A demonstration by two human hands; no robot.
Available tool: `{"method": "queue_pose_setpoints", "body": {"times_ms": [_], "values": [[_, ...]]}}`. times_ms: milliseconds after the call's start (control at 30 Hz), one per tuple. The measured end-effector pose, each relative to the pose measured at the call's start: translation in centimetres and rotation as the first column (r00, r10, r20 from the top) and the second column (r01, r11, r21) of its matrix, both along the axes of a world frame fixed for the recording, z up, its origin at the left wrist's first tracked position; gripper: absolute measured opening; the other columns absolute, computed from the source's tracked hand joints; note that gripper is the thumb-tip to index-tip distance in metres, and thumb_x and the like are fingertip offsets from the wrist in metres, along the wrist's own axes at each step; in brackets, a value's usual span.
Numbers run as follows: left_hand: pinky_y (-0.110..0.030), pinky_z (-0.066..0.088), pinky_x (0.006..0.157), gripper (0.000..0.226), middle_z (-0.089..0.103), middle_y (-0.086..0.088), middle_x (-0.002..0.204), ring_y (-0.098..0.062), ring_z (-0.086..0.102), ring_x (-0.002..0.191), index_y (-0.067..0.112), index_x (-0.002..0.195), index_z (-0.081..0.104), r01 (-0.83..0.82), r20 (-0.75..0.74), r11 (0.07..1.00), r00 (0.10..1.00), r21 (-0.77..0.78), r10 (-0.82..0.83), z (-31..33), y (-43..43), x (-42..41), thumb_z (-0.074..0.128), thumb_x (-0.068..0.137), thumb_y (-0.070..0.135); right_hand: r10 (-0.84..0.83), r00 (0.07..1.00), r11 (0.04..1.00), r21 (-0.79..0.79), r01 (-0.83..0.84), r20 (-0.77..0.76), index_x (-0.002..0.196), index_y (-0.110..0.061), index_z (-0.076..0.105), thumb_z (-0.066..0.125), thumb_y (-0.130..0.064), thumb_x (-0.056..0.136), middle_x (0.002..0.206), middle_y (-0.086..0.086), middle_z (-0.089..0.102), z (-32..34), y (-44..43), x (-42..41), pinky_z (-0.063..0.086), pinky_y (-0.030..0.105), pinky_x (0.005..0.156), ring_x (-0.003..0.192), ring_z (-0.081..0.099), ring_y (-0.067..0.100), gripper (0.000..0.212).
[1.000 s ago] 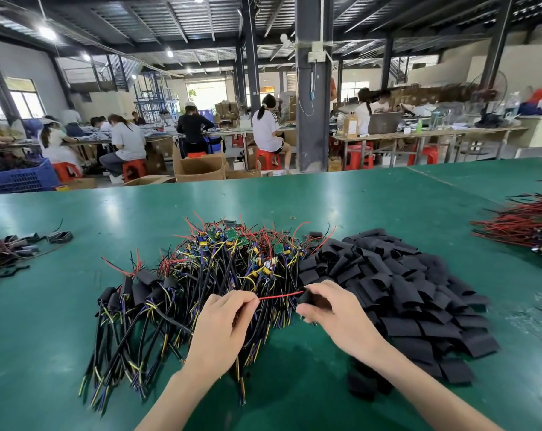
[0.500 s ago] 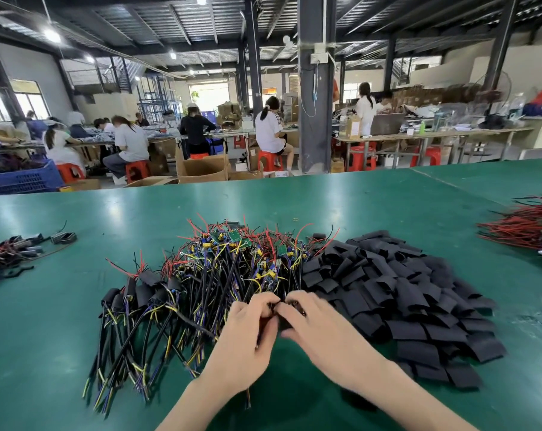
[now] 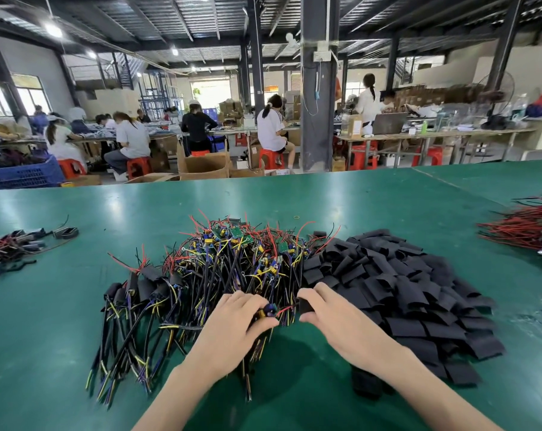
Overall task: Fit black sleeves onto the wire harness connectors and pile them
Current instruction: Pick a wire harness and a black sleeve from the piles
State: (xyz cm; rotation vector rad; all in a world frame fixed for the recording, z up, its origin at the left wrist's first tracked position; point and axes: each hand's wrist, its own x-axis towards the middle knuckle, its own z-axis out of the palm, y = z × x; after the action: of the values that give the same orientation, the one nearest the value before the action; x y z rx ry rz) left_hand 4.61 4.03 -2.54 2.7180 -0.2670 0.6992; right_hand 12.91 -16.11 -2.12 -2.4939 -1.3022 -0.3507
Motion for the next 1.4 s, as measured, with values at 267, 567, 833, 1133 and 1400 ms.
{"method": "queue_pose_setpoints", "body": {"times_ms": [267, 567, 833, 1133, 1400], "values": [[-0.023, 0.04, 0.085, 0.028, 0.046, 0.019, 0.105, -0.009, 0.052, 0.093, 0.019, 0.122, 0.05, 0.053, -0.111, 0.985, 0.991, -0.164, -0.072, 0.3, -1.4, -0.3, 0.053, 0.095, 0.029, -0.025, 0.985, 0.993, -0.109, 0.044, 0.172, 0.133, -0.024, 0.04, 0.037, -0.048, 0.096, 0.106, -0.001, 0.051, 1.2, 0.3, -1.0, 0.038, 0.032, 0.091, 0.099, 0.052, 0.021, 0.044], [-0.038, 0.045, 0.082, 0.03, 0.052, -0.001, 0.105, -0.025, 0.054, 0.088, 0.018, 0.127, 0.054, 0.057, -0.064, 0.998, 0.996, 0.013, -0.056, 0.2, -1.5, -0.2, 0.049, 0.097, 0.023, -0.026, 0.989, 0.999, 0.026, 0.03, -0.149, 0.139, -0.024, 0.041, 0.045, -0.047, 0.093, 0.103, -0.001, 0.048, 0.8, 0.0, -1.3, 0.043, 0.036, 0.084, 0.096, 0.053, 0.023, 0.051], [-0.026, 0.05, 0.062, 0.024, 0.059, 0.005, 0.085, -0.014, 0.054, 0.061, 0.017, 0.108, 0.068, 0.06, 0.053, 0.977, 0.996, 0.206, -0.072, 0.2, -1.6, -0.3, 0.064, 0.085, 0.023, -0.023, 0.999, 0.999, -0.035, 0.022, -0.034, 0.141, -0.028, 0.034, 0.036, -0.054, 0.093, 0.097, -0.01, 0.036, 0.8, 0.2, -1.6, 0.042, 0.03, 0.079, 0.091, 0.051, 0.019, 0.055], [-0.022, 0.036, 0.081, 0.055, 0.044, 0.016, 0.092, -0.012, 0.041, 0.082, 0.025, 0.145, 0.028, 0.051, -0.016, 0.996, 0.998, -0.071, -0.053, -0.3, -1.9, -0.2, 0.052, 0.096, 0.021, 0.024, 0.987, 0.998, 0.058, -0.014, -0.161, 0.144, -0.027, 0.034, 0.043, -0.049, 0.093, 0.09, -0.01, 0.04, 0.8, -0.1, -0.7, 0.042, 0.031, 0.083, 0.089, 0.048, 0.014, 0.056], [-0.026, 0.039, 0.084, 0.04, 0.045, 0.022, 0.088, -0.011, 0.048, 0.089, 0.019, 0.131, 0.041, 0.046, -0.002, 0.978, 0.999, -0.205, -0.048, -0.5, -2.1, -0.1, 0.056, 0.094, 0.021, 0.012, 0.999, 0.991, 0.13, -0.005, -0.047, 0.134, -0.029, 0.047, 0.05, -0.047, 0.091, 0.097, -0.006, 0.046, 1.1, 0.1, -1.3, 0.044, 0.033, 0.076, 0.083, 0.051, 0.016, 0.047]]}}
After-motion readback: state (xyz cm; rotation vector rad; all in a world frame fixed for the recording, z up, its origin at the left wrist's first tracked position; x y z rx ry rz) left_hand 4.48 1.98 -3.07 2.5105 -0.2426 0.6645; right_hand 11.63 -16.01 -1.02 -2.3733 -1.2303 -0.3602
